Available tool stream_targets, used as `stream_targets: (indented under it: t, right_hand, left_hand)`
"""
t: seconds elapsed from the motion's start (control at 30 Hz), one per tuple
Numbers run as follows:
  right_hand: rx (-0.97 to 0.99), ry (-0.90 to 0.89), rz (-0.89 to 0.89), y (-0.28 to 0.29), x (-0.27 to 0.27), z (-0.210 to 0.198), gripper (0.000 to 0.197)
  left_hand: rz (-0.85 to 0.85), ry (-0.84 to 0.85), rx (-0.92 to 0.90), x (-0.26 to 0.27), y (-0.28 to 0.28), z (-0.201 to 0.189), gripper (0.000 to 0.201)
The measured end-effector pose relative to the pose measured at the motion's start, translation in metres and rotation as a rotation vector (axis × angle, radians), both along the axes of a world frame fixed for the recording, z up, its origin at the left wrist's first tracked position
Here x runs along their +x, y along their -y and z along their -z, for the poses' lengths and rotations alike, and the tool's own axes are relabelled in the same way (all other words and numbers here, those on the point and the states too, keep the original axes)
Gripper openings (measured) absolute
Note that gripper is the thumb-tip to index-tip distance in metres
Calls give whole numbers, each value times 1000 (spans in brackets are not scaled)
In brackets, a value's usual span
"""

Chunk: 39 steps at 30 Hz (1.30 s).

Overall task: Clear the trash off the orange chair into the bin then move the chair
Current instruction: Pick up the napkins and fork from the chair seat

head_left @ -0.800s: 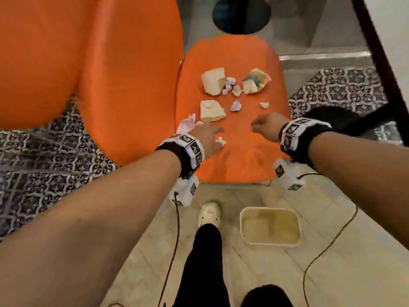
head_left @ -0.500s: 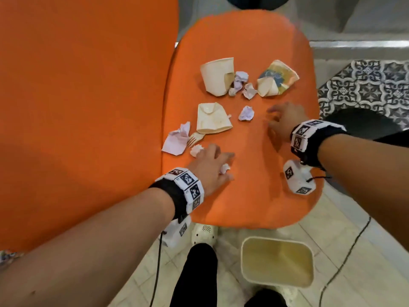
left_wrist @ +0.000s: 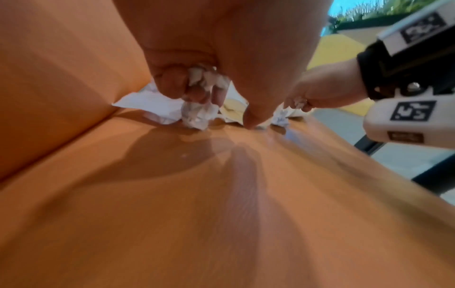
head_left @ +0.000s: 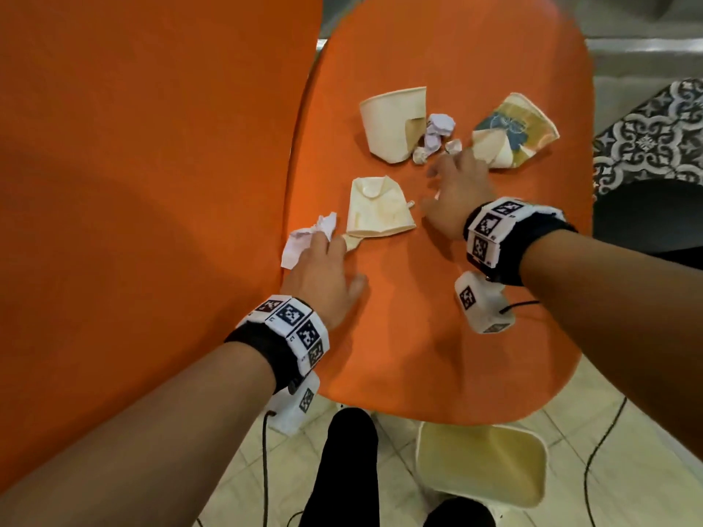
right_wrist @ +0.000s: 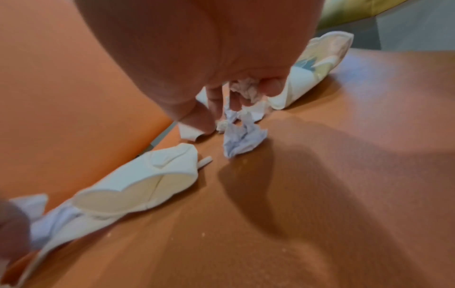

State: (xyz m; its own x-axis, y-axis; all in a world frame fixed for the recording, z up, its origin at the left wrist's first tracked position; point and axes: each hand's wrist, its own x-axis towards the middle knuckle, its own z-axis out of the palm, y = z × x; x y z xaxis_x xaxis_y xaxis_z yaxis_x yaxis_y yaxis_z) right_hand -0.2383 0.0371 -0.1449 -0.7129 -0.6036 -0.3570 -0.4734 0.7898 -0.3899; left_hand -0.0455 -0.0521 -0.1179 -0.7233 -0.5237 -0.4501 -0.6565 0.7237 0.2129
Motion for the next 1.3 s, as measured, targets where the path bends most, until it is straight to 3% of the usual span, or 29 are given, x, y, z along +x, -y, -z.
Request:
stream_targets:
  t: [0.07,0.17,0.23,0.37,0.47,0.6,0.73,0.83,0.93,1.07,1.17,1.23,1.3]
  right_hand:
    - [55,32,8,-1,3,9,45]
    - [73,47,7,-7,3,22,42]
    - [86,63,7,-9,4,22,37]
    - [-12,116,93,2,6,0,30]
    - [-106,114,34,30,15,-16,23]
    - [32,94,-4,49,40,-1,52]
    - [117,46,26,45,49,13,90]
    - [189,75,93,38,44,9,102]
    - [230,114,137,31,34,1,91]
    - [183,304,191,16,25,-6,68]
    - [29,426,246,6,19,-18,48]
    - [-29,430,132,8,15,-30,32]
    - [39,407,-84,14,17,-41,39]
  left_hand:
    - [63,58,-14,4,1,5,39]
    - [135,31,22,4,-2,12,24]
    - [148,-14,45,4,-2,15,28]
    - [84,-111,102,7,1,14,43]
    - [-112,-199,107,13,1,12,37]
    - [-412,-208,126,20,-1,18,39]
    - [-331,-112,63,18,8,14,31]
    - [-323,-240,48,14,16,0,33]
    - [-390,-396,33,8,27,-8,29]
    - [-452,-405,17,3,34,0,27]
    - [-436,-332,-26,-3,32,12,27]
    - [-429,-255,-47,-7,33,18,29]
    - [-418,-169,9,-10,37,23,44]
